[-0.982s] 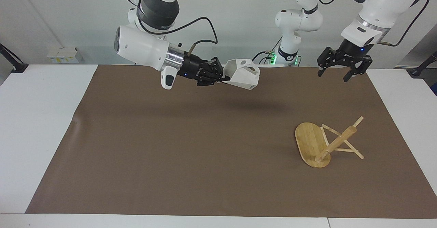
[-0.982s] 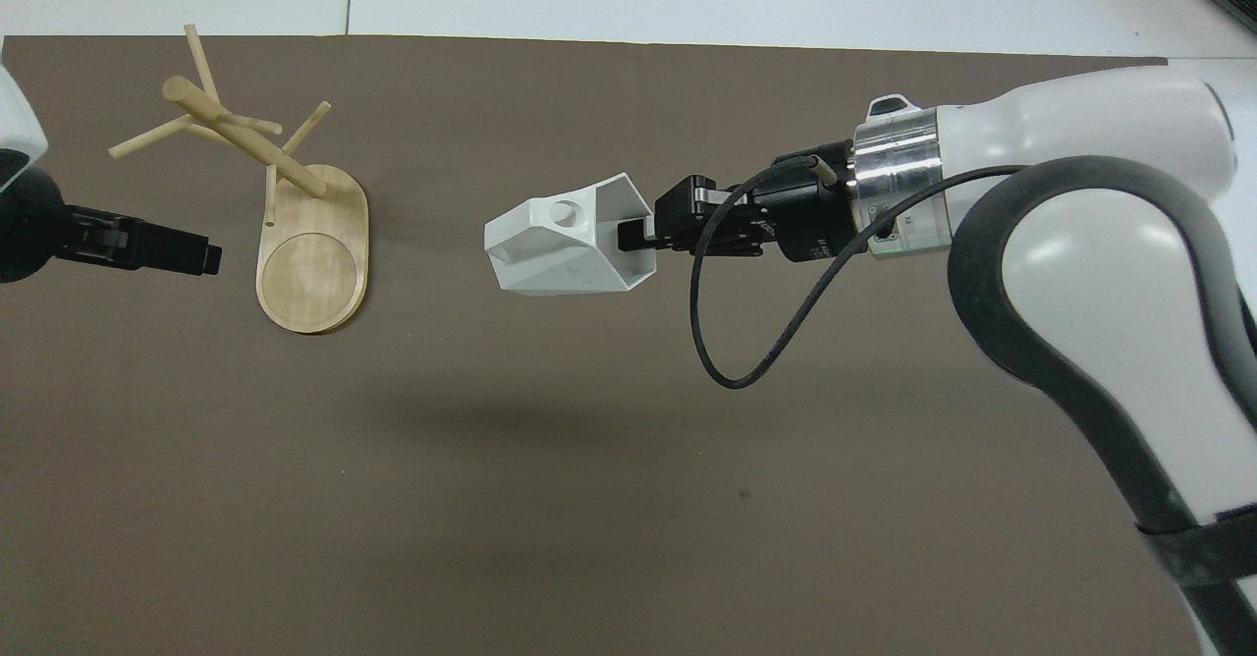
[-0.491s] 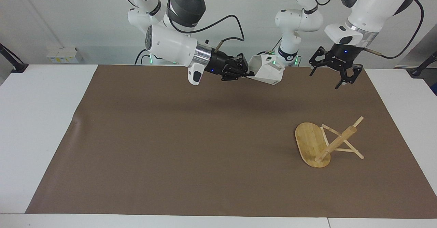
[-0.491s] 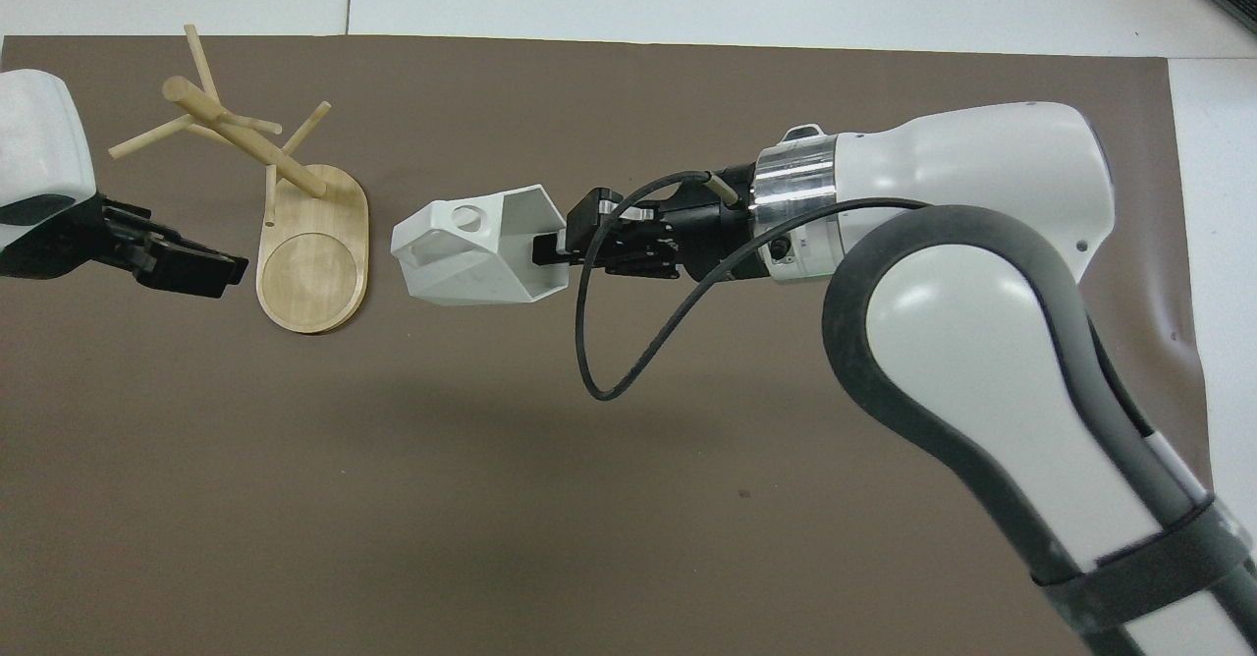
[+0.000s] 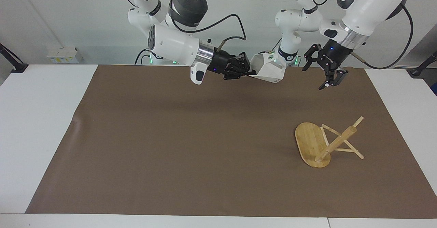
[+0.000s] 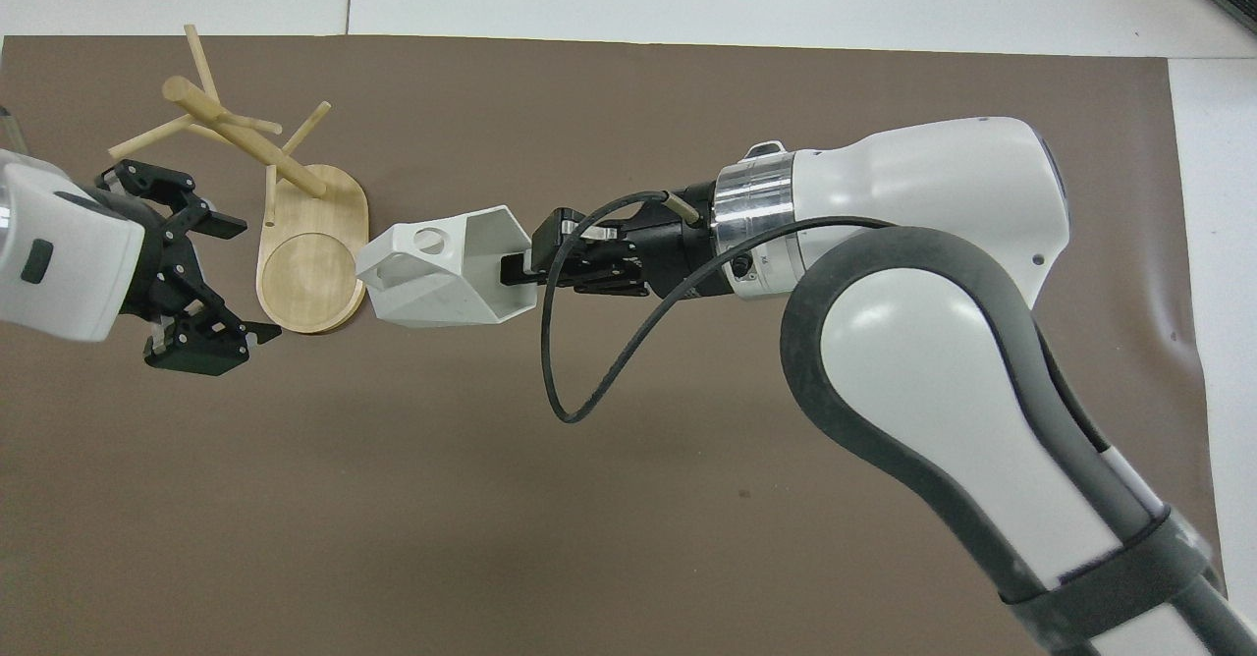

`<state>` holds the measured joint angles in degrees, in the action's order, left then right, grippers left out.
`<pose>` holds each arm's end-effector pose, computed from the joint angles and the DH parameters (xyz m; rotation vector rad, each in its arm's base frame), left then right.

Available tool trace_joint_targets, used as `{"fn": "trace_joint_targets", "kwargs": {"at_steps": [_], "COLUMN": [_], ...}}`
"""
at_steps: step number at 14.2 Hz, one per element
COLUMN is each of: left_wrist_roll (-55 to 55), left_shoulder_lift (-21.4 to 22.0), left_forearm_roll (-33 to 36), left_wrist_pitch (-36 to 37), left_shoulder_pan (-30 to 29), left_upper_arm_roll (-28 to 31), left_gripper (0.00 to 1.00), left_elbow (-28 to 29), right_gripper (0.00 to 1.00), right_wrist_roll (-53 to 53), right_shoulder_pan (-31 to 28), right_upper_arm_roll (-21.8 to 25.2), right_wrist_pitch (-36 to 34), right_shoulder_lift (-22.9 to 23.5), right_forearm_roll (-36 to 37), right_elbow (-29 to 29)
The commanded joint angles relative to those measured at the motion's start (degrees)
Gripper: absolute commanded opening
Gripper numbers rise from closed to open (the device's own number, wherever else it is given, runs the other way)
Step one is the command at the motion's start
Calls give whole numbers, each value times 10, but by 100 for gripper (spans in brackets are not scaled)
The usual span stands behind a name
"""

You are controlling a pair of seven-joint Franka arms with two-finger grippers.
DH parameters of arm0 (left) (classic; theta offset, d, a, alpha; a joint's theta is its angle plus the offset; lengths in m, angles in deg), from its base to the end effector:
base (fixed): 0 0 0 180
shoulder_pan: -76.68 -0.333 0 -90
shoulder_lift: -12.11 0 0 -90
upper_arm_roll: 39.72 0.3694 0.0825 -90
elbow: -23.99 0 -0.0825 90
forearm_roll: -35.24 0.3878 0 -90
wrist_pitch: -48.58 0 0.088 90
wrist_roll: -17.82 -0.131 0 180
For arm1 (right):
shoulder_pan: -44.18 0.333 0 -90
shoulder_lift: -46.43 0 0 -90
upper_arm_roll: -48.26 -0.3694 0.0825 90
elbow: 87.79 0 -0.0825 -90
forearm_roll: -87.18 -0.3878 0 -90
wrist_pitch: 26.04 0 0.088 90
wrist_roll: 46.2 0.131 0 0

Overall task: Hang cup on rack
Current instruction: 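Hold the cup with the right gripper while the left gripper reaches it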

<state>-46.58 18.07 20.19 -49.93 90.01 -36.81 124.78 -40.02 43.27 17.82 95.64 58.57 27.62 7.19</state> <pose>0.5197 -0.1248 0.6375 2.3478 -1.7394 0.2609 0.5756 0.3516 0.5914 -2.0650 0.0871 0.1079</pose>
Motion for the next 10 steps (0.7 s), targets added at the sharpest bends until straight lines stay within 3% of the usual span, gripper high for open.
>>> {"fn": "trace_joint_targets", "kwargs": {"at_steps": [1, 6, 10], "left_wrist_roll": [-68, -71, -61], "left_shoulder_lift": [36, 36, 35], "left_forearm_roll": [-15, -82, -97], "left_wrist_pitch": [-1, -14, -44], "left_shoulder_pan": [20, 39, 54], "left_upper_arm_roll": [5, 3, -5], "left_gripper": [100, 100, 100], "left_elbow": [46, 45, 46], "right_gripper": [0, 0, 0], "right_wrist_roll": [10, 15, 15], "right_shoulder_pan": [-5, -5, -5], "right_upper_arm_roll": [-11, -18, -17], "right_wrist_pitch": [5, 5, 6], "right_shoulder_lift": [3, 3, 3], "right_forearm_roll": [-9, -6, -6], "right_elbow": [-3, -3, -3]}}
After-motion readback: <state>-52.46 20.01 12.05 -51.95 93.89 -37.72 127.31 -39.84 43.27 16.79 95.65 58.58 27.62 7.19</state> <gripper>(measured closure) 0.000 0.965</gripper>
